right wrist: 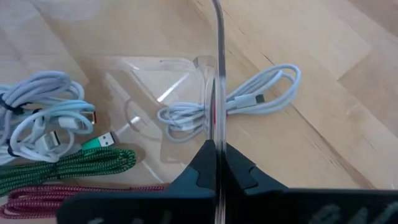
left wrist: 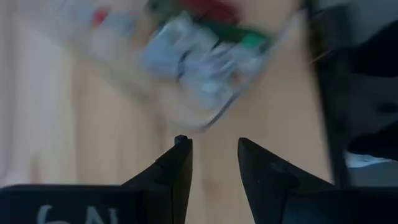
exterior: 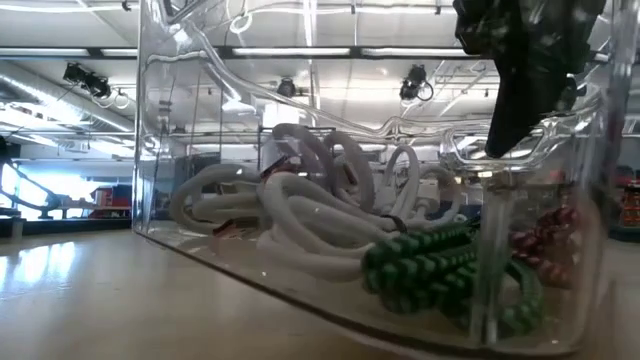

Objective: Pick and place USB-C Cables
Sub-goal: Move the transparent bin to the center of the table

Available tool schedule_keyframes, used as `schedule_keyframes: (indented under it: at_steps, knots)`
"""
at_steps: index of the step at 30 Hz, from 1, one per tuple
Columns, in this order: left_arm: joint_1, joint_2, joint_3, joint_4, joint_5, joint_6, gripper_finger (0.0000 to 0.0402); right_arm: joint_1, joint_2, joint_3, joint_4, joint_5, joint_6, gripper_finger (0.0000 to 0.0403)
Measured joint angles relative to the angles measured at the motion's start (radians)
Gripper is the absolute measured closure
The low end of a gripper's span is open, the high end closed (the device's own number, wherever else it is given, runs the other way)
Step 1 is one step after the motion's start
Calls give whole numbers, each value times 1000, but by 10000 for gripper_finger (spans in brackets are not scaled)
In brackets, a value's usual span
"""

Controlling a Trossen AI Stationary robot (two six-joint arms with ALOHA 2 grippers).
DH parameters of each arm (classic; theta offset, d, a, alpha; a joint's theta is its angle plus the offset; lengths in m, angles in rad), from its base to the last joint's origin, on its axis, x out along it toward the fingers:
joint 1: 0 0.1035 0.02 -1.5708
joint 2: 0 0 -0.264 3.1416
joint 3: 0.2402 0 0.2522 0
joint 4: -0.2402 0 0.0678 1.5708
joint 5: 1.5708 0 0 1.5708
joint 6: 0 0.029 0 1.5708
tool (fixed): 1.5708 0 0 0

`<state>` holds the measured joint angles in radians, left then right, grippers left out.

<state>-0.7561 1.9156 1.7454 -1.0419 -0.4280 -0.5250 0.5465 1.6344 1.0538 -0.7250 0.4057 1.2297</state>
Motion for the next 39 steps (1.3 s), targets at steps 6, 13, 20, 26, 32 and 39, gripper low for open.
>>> schedule_keyframes:
  at_steps: [6, 13, 20, 26, 32, 39]
  knots:
    - [-11, 0, 0, 140, 14, 229, 267, 0, 1, 0, -1, -2, -23, 401]
    - [21, 69, 0, 153, 14, 347, 267, 0, 1, -2, 10, -2, -36, 401]
    - [66, 185, -1, 158, 25, 438, 267, 0, 2, -3, 40, -2, -63, 401]
    - [89, 188, 0, 159, 45, 428, 275, 0, 2, -1, 52, 2, -73, 401]
    - [88, 186, 65, 98, 62, 451, 366, -1, 8, 39, 30, 13, -130, 402]
    - [82, 187, 133, -66, 51, 430, 389, -31, 8, 115, 41, 34, -230, 402]
